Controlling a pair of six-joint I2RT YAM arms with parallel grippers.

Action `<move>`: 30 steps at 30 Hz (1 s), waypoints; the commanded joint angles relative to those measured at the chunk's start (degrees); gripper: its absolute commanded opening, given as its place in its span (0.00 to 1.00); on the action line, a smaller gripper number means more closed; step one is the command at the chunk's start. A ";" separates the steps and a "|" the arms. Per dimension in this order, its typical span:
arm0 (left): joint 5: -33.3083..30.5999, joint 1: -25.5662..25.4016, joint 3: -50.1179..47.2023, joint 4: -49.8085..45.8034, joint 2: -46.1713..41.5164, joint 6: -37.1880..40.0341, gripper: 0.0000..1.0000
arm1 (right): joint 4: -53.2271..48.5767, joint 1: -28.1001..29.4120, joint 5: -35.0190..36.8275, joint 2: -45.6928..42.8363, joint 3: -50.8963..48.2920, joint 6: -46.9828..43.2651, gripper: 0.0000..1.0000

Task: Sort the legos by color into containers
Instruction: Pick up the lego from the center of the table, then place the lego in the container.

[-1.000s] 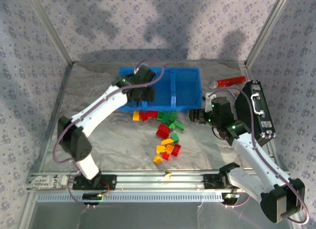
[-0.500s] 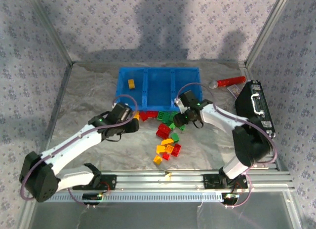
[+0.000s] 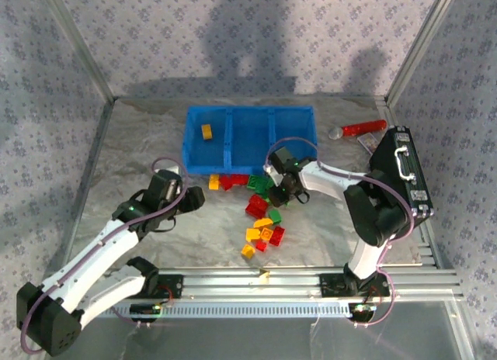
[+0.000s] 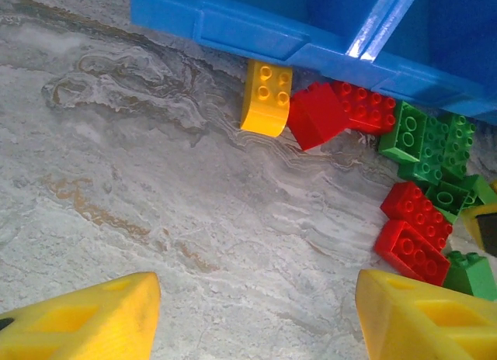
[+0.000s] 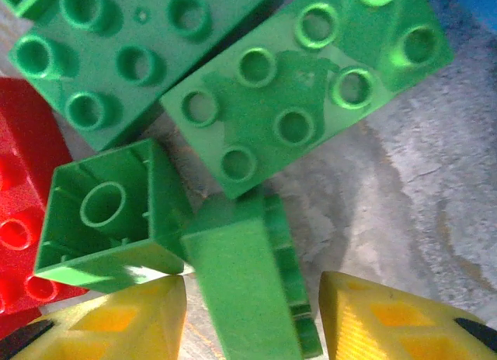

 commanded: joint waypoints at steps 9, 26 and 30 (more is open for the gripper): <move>2.34 0.09 1.79 1.83 1.61 2.47 0.66 | -4.68 2.10 5.79 -7.32 1.50 2.39 0.20; -2.32 -10.69 4.09 4.09 6.30 2.27 0.66 | -2.77 -14.62 1.50 1.35 26.28 3.08 0.33; -2.15 -12.80 4.39 6.26 9.63 1.14 0.65 | -3.59 -14.42 3.33 1.69 29.52 3.56 0.65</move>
